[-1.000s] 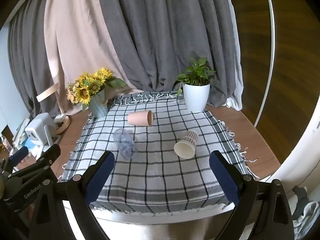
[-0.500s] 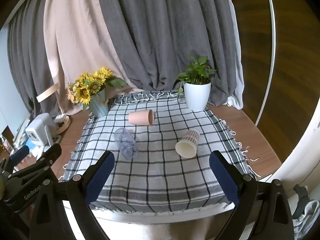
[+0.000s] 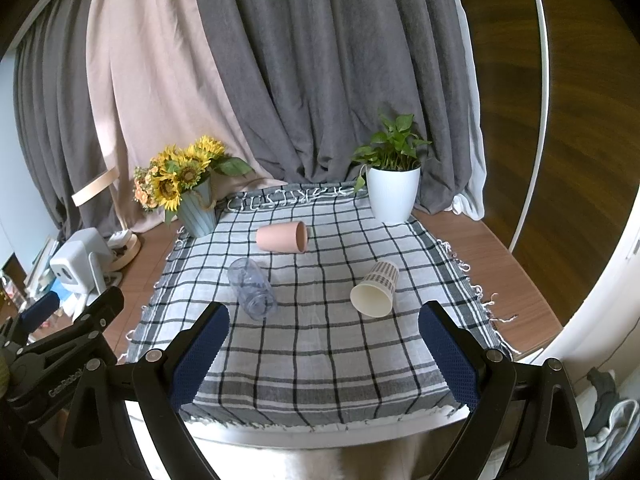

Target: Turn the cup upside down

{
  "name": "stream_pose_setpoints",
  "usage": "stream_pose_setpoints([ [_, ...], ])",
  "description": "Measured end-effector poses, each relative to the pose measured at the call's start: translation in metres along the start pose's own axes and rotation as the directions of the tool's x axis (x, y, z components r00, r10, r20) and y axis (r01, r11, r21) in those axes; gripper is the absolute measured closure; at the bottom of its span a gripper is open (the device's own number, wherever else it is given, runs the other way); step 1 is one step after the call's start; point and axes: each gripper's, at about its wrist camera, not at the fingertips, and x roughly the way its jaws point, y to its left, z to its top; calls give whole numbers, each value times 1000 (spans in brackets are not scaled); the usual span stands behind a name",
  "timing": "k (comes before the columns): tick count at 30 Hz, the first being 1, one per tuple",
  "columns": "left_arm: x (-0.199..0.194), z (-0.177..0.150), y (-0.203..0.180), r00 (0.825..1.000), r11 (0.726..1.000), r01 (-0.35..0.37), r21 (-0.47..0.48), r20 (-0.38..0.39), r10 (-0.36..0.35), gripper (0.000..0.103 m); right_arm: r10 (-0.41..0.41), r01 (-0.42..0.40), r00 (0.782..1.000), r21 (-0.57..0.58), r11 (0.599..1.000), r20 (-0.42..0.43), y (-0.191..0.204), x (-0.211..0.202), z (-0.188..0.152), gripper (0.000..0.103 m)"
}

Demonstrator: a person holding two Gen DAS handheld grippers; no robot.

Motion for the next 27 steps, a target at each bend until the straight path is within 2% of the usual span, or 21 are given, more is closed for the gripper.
stream_pose_setpoints([
  [27, 1, -2, 1, 1000, 1000, 12, 3, -3, -12, 0, -1, 1, 1000, 0, 1000, -1, -1, 1, -1, 7],
])
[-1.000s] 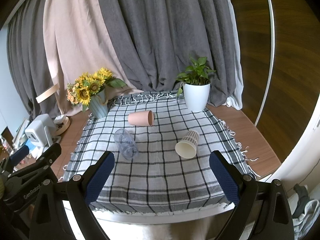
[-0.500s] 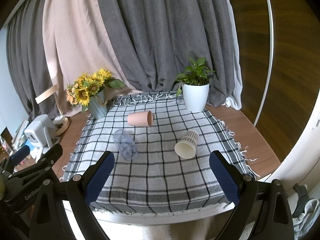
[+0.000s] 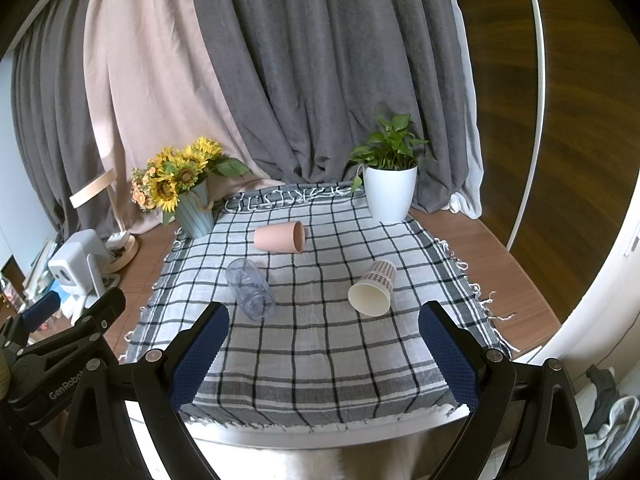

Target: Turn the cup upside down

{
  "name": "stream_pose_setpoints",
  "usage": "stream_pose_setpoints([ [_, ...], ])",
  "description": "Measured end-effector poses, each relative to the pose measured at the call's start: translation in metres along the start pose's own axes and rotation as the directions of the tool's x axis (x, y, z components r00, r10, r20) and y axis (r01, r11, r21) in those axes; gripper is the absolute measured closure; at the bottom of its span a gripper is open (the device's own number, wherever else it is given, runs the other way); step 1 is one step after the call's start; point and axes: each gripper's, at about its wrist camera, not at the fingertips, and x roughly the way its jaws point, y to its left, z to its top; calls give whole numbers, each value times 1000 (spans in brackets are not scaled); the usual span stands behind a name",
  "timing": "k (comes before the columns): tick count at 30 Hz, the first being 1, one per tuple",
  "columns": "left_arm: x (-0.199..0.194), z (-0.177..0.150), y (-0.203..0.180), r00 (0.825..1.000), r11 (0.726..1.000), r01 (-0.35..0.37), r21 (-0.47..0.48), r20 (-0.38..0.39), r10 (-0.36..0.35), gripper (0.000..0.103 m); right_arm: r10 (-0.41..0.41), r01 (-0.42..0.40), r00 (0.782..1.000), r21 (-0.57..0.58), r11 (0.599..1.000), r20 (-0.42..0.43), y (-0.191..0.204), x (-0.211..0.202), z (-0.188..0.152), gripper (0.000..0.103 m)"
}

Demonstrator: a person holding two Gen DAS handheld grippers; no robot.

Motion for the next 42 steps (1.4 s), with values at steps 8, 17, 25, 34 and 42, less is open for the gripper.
stream_pose_setpoints([
  [8, 0, 0, 0, 1000, 1000, 0, 0, -3, 0, 0, -1, 1, 1000, 0, 1000, 2, 0, 0, 0, 7],
  [17, 0, -1, -2, 1000, 1000, 0, 1, -4, 0, 0, 1, -1, 1000, 0, 1000, 1, 1, 0, 0, 7],
  [25, 2, -5, 0, 1000, 1000, 4, -3, -19, -4, 0, 2, -2, 1000, 0, 1000, -9, 4, 5, -2, 7],
  [34, 35, -10, 23, 992, 999, -54, 0, -114, 54, 0, 35, -36, 997, -13, 999, -63, 20, 29, -4, 7],
  [42, 97, -16, 39, 951, 985, -155, -76, -283, 127, 0, 130, -153, 966, -86, 984, -223, 45, 109, 9, 7],
])
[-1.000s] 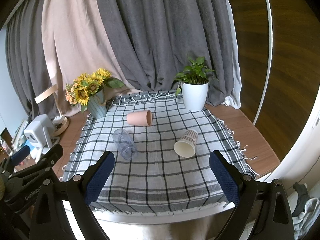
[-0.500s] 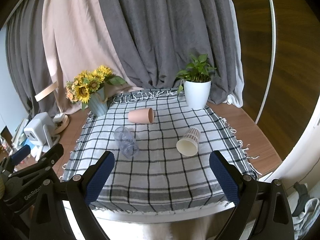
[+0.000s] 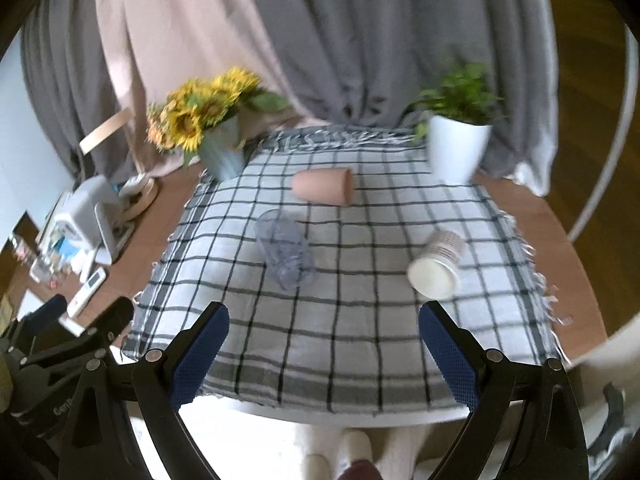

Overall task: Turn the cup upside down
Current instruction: 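Move the right gripper to the clear plastic cup and close on it, then lift the clear cup with the right gripper toward the left gripper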

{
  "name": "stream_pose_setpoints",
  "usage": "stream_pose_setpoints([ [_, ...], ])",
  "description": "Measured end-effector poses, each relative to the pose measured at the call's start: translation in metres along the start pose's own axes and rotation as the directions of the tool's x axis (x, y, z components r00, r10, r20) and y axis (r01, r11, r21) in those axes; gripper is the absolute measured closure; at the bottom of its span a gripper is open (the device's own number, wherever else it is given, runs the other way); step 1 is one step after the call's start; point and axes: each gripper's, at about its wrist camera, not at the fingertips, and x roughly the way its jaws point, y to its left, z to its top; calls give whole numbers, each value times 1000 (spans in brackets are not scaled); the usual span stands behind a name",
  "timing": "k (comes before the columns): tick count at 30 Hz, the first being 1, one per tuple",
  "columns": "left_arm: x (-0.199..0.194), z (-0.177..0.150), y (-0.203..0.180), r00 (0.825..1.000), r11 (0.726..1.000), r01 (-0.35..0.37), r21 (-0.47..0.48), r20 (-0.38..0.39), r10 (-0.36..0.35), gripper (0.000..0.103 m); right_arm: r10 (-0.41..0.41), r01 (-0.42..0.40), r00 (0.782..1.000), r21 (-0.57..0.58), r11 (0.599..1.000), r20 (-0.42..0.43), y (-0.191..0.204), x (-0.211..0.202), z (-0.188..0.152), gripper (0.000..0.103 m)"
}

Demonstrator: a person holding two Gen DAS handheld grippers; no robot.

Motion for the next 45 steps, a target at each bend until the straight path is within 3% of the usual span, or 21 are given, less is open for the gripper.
stream_pose_setpoints([
  [5, 36, 12, -4, 995, 996, -60, -63, -81, 55, 0, 84, -92, 992, -85, 992, -94, 5, 62, 38, 7],
  [9, 65, 23, -6, 986, 989, -109, -104, -136, 94, 0, 156, -180, 971, -129, 975, -179, 10, 116, 60, 7],
  [20, 142, 37, -11, 951, 971, -188, -149, -274, 142, 0, 194, -273, 904, -165, 948, -381, 20, 229, 79, 9],
  [26, 165, 34, -9, 933, 963, -216, -161, -325, 155, 0, 186, -295, 866, -174, 940, -463, 30, 273, 75, 18],
  [31, 172, 31, -7, 925, 959, -225, -173, -347, 155, 0, 178, -297, 848, -171, 939, -499, 35, 293, 70, 21],
  [34, 174, 30, -6, 925, 960, -220, -174, -349, 149, 0, 201, -314, 831, -139, 939, -519, 34, 299, 66, 30],
  [39, 170, 32, -5, 932, 965, -203, -167, -336, 138, 0, 210, -292, 827, -78, 953, -522, 28, 295, 65, 31],
  [45, 158, 34, -8, 946, 978, -168, -125, -301, 124, 0, 220, -243, 855, 13, 970, -470, 10, 262, 61, 31],
])
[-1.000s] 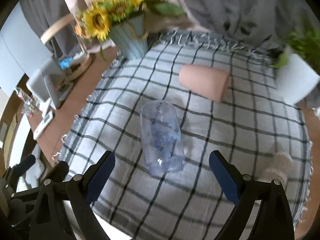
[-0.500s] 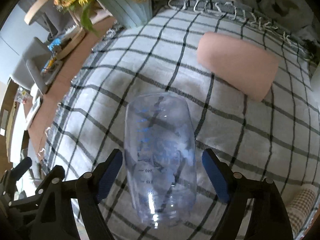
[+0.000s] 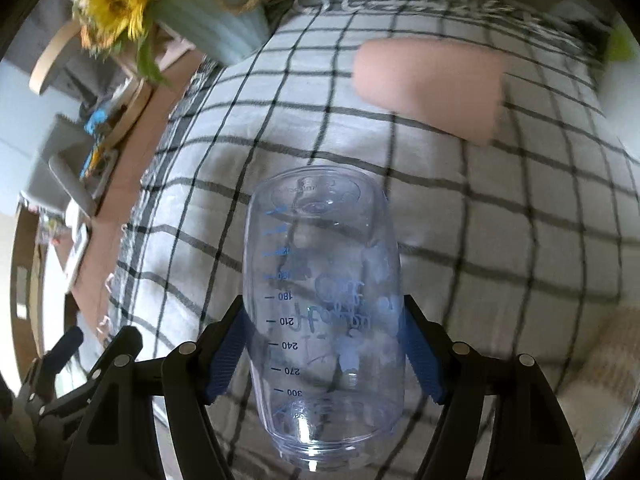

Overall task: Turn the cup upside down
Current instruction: 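Lift the clear cup with the right gripper toward the left gripper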

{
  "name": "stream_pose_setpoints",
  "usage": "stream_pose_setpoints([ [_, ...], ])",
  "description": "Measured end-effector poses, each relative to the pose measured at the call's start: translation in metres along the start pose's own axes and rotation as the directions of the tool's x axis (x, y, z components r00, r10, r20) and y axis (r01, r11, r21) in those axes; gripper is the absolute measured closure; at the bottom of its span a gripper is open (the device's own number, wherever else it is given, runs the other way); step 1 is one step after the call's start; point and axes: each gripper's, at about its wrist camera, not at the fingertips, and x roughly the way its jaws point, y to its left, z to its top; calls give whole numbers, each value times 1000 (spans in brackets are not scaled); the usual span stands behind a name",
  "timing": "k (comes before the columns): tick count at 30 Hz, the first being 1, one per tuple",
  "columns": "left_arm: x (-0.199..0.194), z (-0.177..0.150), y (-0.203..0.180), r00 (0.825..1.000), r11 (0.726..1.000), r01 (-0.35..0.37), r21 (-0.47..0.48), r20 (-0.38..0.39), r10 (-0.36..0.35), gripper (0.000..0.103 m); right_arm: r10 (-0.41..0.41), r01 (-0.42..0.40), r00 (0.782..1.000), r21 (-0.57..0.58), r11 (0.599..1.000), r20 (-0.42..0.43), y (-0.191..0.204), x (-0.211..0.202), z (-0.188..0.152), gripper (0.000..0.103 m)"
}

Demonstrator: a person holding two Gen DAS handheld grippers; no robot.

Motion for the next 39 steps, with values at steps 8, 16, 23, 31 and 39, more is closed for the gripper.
stream_pose_setpoints([
  [8, -6, -12, -5, 1000, 994, 30, 105, 4, -31, 0, -48, 41, 998, 181, 983, 36, -22, -20, -41, 31],
  [16, -8, -23, -5, 1000, 982, 22, 189, 7, -24, 0, -47, 42, 999, 266, 963, 13, -27, -6, -70, 30],
  [23, -8, -26, -4, 999, 974, 28, 223, 8, -31, 0, -77, 71, 997, 276, 959, 13, -21, 0, -77, 30],
  [31, -25, -30, -9, 993, 959, 106, 263, 17, -114, 0, -209, 150, 960, 291, 945, 186, -6, -61, -91, 21],
  [39, -51, -29, -62, 967, 899, 233, 370, 8, -254, 0, -413, 307, 875, 371, 877, 253, -17, -124, -122, 21],
])
